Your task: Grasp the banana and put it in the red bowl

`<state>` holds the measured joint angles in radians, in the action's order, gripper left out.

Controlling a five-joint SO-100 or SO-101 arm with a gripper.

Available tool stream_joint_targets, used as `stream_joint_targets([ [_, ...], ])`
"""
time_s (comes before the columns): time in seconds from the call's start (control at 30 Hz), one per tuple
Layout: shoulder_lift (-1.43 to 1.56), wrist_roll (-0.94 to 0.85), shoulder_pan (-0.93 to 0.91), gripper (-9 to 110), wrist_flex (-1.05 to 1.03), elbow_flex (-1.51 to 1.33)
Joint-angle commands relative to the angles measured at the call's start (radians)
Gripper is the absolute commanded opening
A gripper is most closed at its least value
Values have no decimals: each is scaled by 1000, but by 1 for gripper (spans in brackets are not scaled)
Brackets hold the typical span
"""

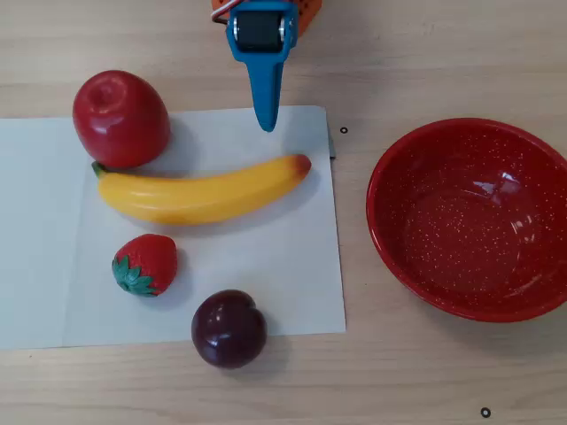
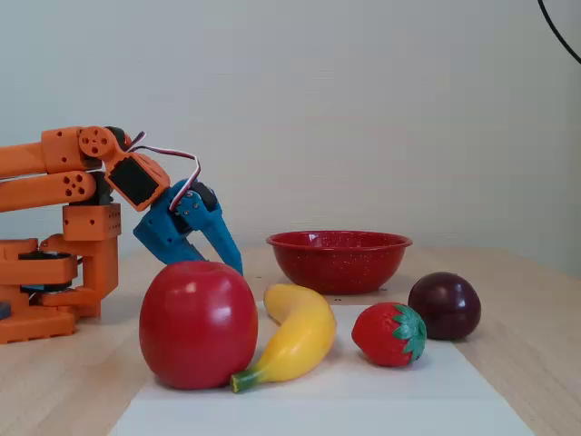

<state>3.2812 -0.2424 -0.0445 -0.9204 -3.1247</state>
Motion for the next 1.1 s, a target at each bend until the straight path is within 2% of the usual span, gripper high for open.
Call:
stream_joint_targets([
  [0.0,11,-6,-3,0,-2,-17],
  [1.07,11,9,-11,0,-2,-15],
])
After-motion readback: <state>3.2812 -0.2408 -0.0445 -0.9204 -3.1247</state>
